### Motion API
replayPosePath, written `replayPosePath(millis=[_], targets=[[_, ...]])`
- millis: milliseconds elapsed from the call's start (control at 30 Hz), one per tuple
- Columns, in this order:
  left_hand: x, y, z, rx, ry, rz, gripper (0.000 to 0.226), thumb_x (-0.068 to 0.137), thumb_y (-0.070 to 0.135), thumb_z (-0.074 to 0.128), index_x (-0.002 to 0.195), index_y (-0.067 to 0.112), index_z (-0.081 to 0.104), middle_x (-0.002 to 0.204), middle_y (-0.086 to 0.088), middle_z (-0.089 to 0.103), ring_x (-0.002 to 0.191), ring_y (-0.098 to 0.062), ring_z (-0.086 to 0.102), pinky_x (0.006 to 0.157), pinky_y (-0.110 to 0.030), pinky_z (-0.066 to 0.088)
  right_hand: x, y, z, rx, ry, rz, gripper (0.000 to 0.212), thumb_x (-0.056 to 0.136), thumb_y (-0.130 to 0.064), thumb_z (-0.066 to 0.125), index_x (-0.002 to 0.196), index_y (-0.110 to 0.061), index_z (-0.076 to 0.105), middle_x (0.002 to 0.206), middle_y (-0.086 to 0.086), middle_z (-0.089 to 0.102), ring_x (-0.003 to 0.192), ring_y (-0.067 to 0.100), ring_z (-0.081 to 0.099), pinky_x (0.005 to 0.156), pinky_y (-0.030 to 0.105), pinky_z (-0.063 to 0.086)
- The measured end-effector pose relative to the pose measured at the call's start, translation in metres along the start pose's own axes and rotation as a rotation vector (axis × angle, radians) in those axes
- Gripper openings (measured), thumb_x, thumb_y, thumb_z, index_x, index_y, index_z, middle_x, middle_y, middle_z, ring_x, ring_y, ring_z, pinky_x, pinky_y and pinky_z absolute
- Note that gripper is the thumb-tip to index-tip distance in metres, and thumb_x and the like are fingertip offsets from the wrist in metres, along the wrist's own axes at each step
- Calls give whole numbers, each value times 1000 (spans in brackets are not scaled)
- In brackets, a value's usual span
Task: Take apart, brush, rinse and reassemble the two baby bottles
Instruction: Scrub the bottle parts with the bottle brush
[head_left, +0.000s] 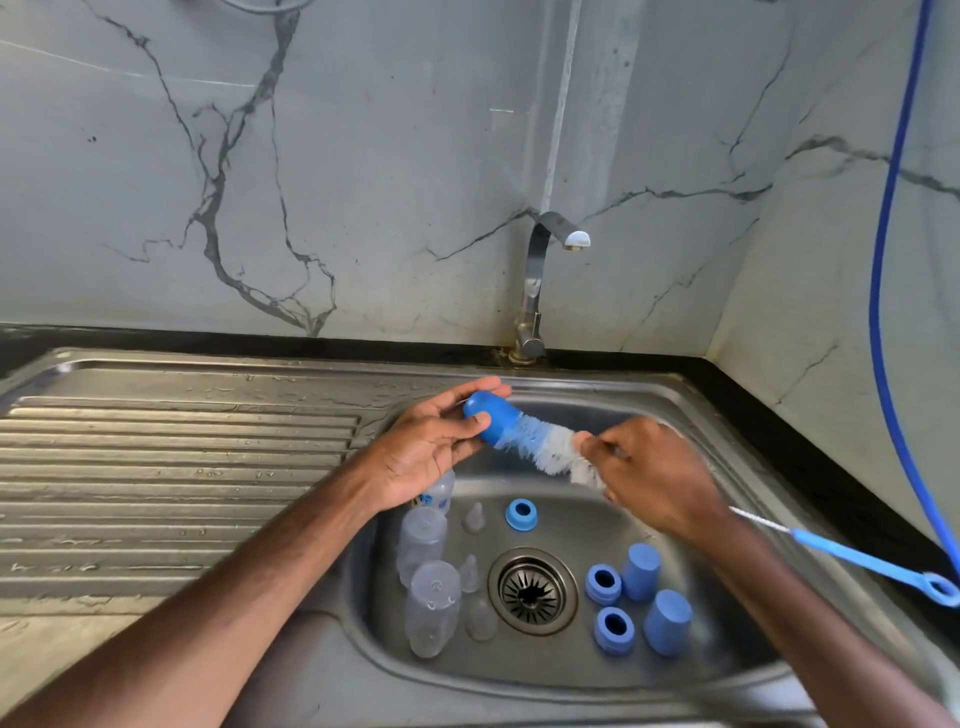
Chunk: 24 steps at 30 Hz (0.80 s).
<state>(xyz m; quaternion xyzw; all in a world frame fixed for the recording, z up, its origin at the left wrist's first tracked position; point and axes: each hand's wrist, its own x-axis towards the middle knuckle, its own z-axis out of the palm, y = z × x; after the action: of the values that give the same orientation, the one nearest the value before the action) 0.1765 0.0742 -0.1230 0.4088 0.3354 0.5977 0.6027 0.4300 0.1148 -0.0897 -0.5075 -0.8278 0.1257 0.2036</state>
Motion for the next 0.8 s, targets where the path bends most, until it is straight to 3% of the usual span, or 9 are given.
replayPosePath(millis=[67,133,233,333,433,533,633,700,800], targets=[[-1,2,2,-22,-108,11,52,97,-8,52,146,6,50,147,-7,59,136,-24,56,112,-37,45,5,9,-11,296,-127,76,66,104,-39,59,43,-20,46,39,-8,40,39,7,55,70,43,55],[-1,1,7,-8,-77,-4,48,95,2,60,143,8,54,143,-10,62,131,-25,60,109,-37,49,6,14,-19,449,-160,100,63,101,-42,64,43,-22,48,40,-1,39,34,6,37,62,34,44],[0,-4,14,116,203,-51,49,79,33,80,120,8,69,118,-17,74,103,-24,74,85,-31,63,0,10,-21,236,-28,-58,46,96,-54,63,70,-18,76,49,-6,63,33,8,33,44,14,29],[0,-9,11,328,423,-108,65,70,65,81,106,11,74,90,-13,79,74,-21,76,59,-24,61,-6,-4,-18,16,131,-168,24,87,-63,68,88,-42,79,54,-21,60,42,3,49,44,17,28],[3,-10,6,456,487,-143,73,74,82,67,105,16,74,85,-7,79,61,-17,71,49,-23,54,-8,-10,-13,-125,259,-241,28,85,-58,76,110,-46,77,61,-20,54,48,-2,42,47,21,26],[4,-10,6,368,407,-109,66,81,68,72,112,10,71,92,-11,79,72,-21,75,59,-23,59,-8,-8,-11,-196,265,-219,20,90,-59,71,95,-41,78,61,-17,56,52,-1,46,49,20,27],[2,-11,6,243,315,-61,50,84,42,80,118,7,69,107,-15,77,93,-27,77,74,-27,62,-4,-2,-6,-242,23,-140,44,93,-67,59,78,-27,68,66,-9,65,65,12,63,60,31,50],[2,-11,6,223,307,-39,49,83,37,82,119,7,69,107,-15,77,95,-27,77,75,-27,62,-3,0,-2,-227,-9,-155,46,94,-71,53,91,-28,69,79,-10,70,76,14,66,72,39,56],[4,-11,9,264,352,-12,56,78,46,84,117,9,71,98,-11,79,90,-24,78,72,-25,63,-2,-2,4,-201,93,-249,43,96,-67,53,127,-40,65,105,-15,74,94,15,70,76,35,55]])
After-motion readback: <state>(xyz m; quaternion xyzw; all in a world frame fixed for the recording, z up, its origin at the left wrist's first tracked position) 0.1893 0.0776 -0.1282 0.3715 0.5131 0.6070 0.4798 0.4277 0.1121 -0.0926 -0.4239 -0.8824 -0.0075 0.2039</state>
